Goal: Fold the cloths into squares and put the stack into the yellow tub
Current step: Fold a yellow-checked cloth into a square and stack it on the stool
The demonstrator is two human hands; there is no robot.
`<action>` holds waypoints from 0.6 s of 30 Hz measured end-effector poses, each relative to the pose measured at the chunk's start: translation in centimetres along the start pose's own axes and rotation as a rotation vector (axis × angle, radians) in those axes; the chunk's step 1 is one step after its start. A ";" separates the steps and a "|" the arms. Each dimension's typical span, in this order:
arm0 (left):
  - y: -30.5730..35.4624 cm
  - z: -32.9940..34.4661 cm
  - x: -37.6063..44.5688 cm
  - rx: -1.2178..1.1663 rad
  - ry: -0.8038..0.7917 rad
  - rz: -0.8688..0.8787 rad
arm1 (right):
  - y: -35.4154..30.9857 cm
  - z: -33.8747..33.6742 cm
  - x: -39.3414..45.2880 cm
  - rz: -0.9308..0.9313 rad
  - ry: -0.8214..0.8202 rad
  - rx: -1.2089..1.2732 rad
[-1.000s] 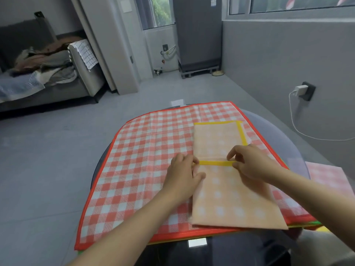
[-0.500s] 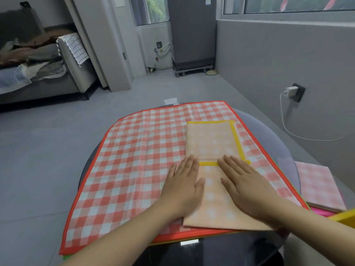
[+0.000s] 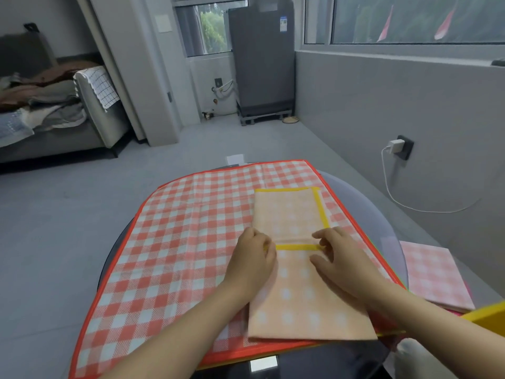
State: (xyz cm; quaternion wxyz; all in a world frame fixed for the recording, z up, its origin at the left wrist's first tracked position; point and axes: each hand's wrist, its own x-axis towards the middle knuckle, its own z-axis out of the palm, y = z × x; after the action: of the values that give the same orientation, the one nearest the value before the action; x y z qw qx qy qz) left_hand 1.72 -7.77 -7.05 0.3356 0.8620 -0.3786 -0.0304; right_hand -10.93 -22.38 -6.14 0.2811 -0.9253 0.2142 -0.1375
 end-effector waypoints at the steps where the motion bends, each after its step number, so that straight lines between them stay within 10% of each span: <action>1: 0.2 -0.1 0.4 -0.038 0.012 -0.046 | 0.0 -0.1 0.5 0.040 0.048 0.049; 18: -0.4 -0.7 4.4 -0.338 0.104 -0.469 | 1.8 -0.7 6.1 0.585 0.141 0.368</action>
State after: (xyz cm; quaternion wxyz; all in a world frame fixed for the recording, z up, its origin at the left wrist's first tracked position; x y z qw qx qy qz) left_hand 5.28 -10.17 -5.85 0.4770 0.8584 -0.1409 -0.1257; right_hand -6.43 -26.94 -5.78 0.4551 -0.7468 0.4609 -0.1507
